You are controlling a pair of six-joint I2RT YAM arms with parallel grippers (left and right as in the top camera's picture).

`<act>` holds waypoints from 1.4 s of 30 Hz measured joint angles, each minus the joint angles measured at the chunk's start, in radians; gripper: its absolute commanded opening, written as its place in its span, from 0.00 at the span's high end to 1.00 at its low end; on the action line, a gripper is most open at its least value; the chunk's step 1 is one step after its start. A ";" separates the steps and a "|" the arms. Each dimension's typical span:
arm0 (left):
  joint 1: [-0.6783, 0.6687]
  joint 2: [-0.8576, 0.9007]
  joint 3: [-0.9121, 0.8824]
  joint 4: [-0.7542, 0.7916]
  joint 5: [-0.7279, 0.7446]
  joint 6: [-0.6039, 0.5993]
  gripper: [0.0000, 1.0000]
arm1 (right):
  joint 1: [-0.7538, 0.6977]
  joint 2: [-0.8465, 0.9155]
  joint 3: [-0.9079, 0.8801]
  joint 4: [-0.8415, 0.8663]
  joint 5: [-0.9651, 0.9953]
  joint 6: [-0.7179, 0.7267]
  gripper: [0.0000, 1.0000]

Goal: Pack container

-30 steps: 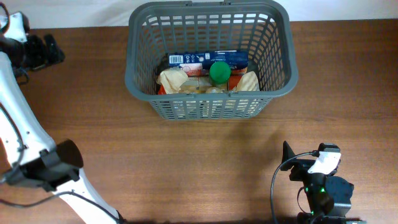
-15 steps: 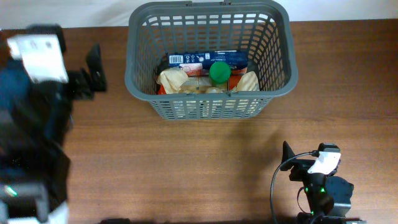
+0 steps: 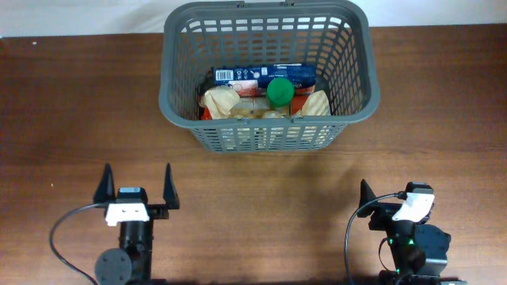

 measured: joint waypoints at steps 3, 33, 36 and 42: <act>0.000 -0.046 -0.038 -0.027 0.009 0.000 0.01 | 0.000 0.000 0.000 0.000 0.000 -0.001 0.01; 0.000 -0.055 -0.104 -0.155 0.018 0.000 0.01 | 0.000 0.000 0.000 0.000 0.000 -0.001 0.02; 0.000 -0.055 -0.104 -0.155 0.018 0.000 0.01 | 0.000 0.000 0.000 0.000 0.000 -0.001 0.01; 0.000 -0.055 -0.104 -0.155 0.018 0.000 0.01 | 0.000 0.000 0.000 0.000 0.000 -0.001 0.01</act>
